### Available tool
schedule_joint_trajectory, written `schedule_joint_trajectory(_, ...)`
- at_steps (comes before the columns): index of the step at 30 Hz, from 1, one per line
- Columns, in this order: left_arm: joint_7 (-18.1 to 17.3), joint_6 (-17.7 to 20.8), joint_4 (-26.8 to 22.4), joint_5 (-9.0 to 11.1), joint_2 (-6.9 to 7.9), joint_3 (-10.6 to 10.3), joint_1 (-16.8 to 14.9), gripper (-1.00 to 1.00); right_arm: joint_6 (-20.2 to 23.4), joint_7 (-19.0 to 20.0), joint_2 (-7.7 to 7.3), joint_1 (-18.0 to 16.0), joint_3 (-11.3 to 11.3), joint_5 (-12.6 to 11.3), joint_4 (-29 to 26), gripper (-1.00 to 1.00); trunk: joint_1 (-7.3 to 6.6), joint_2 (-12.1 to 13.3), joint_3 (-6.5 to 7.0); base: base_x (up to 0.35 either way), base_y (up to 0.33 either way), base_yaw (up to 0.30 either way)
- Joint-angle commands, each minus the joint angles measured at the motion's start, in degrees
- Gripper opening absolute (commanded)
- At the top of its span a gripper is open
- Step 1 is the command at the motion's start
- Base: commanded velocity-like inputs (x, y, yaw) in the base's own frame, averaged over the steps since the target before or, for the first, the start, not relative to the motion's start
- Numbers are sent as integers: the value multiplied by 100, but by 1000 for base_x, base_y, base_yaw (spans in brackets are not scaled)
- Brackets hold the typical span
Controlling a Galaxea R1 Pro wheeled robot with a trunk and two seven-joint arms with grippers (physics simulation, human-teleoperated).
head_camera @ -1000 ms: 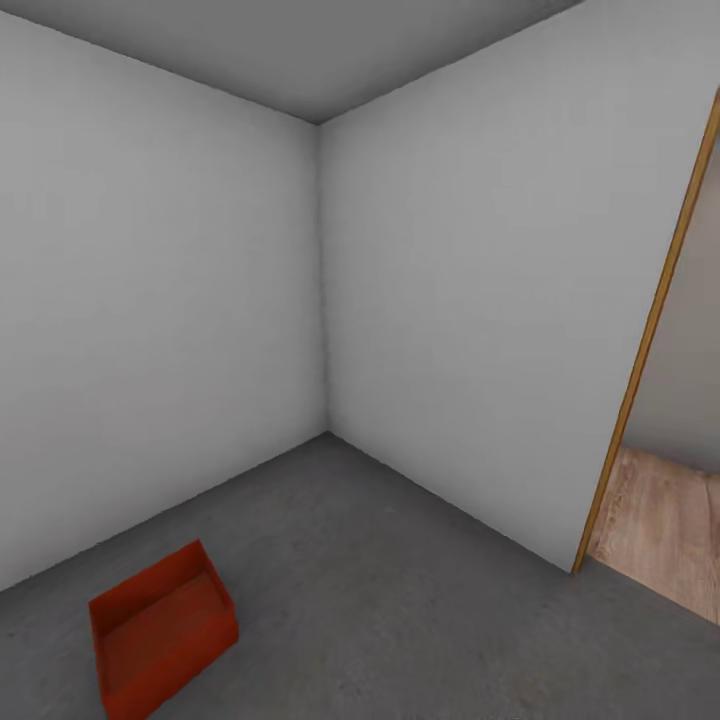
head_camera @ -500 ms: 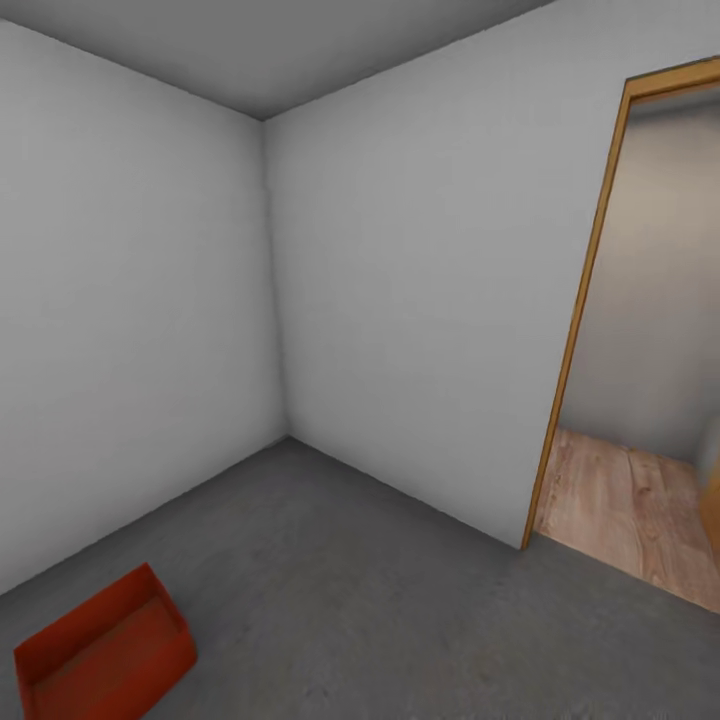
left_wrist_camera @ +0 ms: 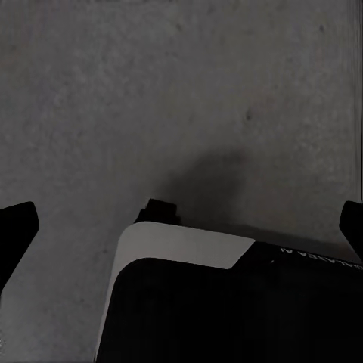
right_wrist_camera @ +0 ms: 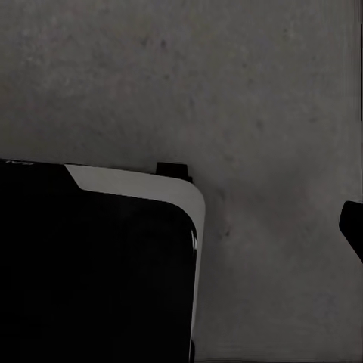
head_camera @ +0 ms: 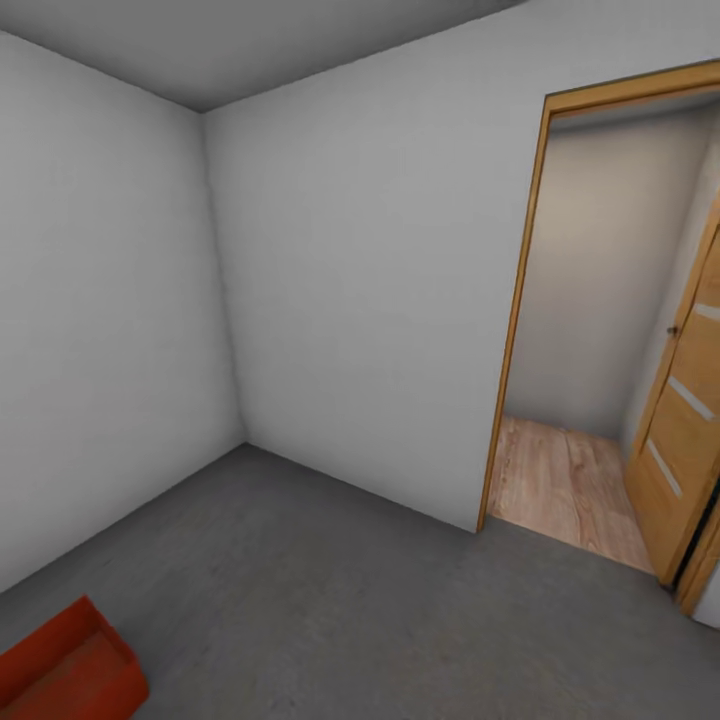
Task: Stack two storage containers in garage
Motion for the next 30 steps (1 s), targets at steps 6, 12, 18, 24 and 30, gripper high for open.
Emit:
schedule_joint_trajectory(6, 12, -17, -3, 25, -2, 18, -2, 100, -24, 11, 1, -8, 55, -53, 20, 100, 0, -5, -8, 0, 0, -300)
schedule_joint_trajectory(12, 12, -17, -3, 26, -2, 18, -2, 100, -27, 6, 1, -8, 48, -63, 18, 100, 0, -5, -8, 0, 0, -300)
schedule_joint_trajectory(18, 12, -17, -3, 26, -2, 19, -2, 100, -29, 6, 7, -8, 43, -72, 17, 100, 0, -5, -8, 0, 0, -300)
schedule_joint_trajectory(24, 12, -17, -3, 40, -2, 26, -2, 100, -25, 6, 14, -8, 39, -70, 17, 100, 0, -5, -8, 0, 0, -300)
schedule_joint_trajectory(30, 12, -17, -3, 42, -2, 26, -3, 100, -23, 6, 15, -8, 34, -73, 17, 100, 0, -5, -8, 0, 0, -300)
